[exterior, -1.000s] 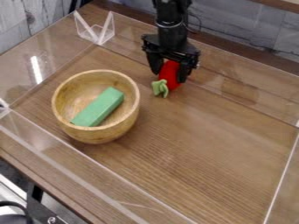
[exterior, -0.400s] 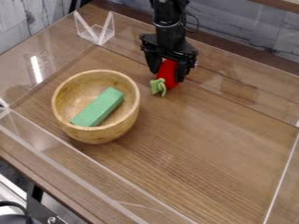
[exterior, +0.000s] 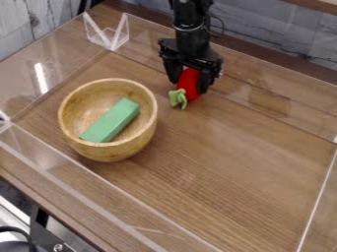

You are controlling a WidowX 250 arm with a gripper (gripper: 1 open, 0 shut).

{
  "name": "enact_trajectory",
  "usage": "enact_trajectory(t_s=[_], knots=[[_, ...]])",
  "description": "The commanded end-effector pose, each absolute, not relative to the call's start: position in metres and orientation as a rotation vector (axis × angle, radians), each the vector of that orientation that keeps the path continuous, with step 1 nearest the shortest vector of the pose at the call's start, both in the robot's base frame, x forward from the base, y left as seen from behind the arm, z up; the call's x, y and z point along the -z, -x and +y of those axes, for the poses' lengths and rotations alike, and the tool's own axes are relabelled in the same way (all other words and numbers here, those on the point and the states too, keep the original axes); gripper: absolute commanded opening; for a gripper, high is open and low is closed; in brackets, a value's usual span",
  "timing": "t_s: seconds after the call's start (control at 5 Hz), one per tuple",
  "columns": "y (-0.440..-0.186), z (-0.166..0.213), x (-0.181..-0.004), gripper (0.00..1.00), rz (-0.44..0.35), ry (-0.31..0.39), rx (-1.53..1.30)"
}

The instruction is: Move the red fruit to the left side of the table

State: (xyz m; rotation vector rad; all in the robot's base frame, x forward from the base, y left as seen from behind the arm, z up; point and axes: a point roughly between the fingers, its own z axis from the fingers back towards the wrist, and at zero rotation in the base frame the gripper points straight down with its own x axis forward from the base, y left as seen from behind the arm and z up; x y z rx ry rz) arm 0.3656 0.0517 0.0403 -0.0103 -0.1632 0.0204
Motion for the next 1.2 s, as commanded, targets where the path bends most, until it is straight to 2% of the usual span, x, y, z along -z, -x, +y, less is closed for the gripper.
enact_trajectory(t_s=[0.0,0.6,1.0], knots=[[-0.371,0.057,-0.061,0.0,-0.219,0.005,-0.025],[-0.37,0.093,-0.085,0.0,-0.253,0.028,-0.081],[-0.375,0.116,-0.08,0.0,-0.253,0.025,-0.095]])
